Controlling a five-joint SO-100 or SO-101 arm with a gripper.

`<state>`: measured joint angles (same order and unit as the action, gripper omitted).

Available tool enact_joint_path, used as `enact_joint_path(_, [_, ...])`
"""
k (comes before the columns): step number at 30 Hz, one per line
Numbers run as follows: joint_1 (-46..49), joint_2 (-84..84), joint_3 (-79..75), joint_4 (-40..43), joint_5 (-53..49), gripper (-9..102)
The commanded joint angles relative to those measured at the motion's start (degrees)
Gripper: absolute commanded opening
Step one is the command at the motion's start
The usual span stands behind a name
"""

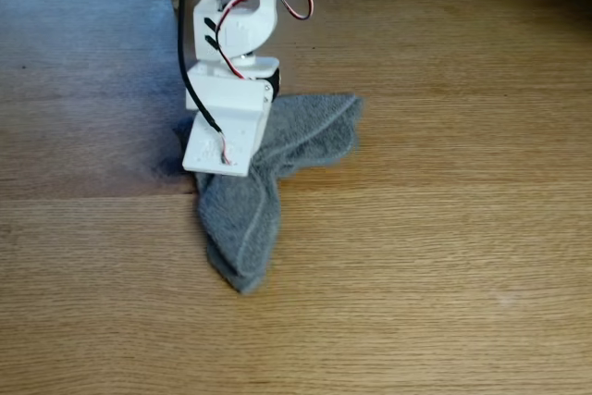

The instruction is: Clean the area in front of the robot

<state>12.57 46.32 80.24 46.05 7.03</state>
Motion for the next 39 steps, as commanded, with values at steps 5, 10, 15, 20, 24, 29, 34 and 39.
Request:
enact_joint_path(5, [2.7, 26.5, -1.4, 6.1, -0.4, 0])
enact_joint_path(10, [9.0, 38.0, -0.6, 17.1, -2.5, 0])
enact_joint_path(15, [18.3, 42.8, -0.5, 30.8, -4.8, 0])
enact_joint_path(20, [26.9, 43.5, 3.3, 38.6, -6.9, 0])
enact_joint_path(24, [30.5, 42.0, 15.0, 30.9, -9.2, 0])
enact_joint_path(29, [33.0, 40.4, 33.4, 12.3, -13.8, 0])
enact_joint_path(34, [33.7, 41.6, 47.5, -1.4, -22.1, 7])
enact_joint_path(39, [33.4, 46.0, 54.6, -8.3, -25.6, 16])
